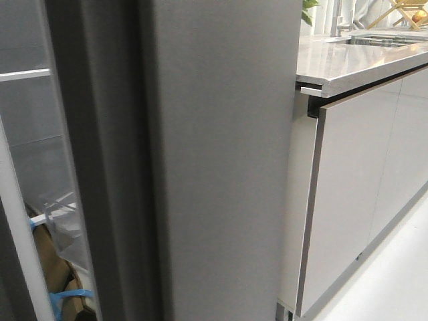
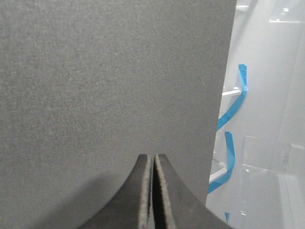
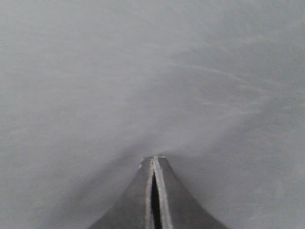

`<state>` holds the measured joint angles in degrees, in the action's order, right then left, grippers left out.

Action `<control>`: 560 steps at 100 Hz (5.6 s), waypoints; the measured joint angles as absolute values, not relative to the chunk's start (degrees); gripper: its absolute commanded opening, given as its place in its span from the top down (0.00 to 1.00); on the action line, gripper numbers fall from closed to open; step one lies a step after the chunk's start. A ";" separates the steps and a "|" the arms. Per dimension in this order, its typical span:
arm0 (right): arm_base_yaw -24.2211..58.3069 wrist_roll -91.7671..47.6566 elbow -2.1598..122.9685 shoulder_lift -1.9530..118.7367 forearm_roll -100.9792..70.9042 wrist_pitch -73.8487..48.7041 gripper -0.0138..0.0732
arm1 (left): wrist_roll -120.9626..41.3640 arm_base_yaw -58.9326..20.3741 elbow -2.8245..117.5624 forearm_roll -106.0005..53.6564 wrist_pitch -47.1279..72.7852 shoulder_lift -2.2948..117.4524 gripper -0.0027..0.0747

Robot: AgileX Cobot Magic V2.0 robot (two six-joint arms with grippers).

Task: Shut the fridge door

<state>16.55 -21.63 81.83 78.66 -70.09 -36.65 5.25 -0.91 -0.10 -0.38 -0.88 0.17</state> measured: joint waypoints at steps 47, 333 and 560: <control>23.10 -28.88 91.54 88.33 -69.09 -33.22 0.93 | 5.25 -0.91 -0.10 -0.38 -0.88 0.17 0.99; 16.35 -9.28 46.82 47.89 -12.91 3.18 0.93 | 5.25 -0.91 -0.10 -0.38 -0.88 0.17 0.99; -5.44 1.10 -0.68 -0.44 -3.78 0.38 0.93 | 5.25 -0.91 -0.10 -0.38 -0.88 0.17 0.99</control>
<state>-5.44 1.10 -0.68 -0.44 -3.78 0.38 5.25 -0.91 -0.10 -0.38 -0.88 0.17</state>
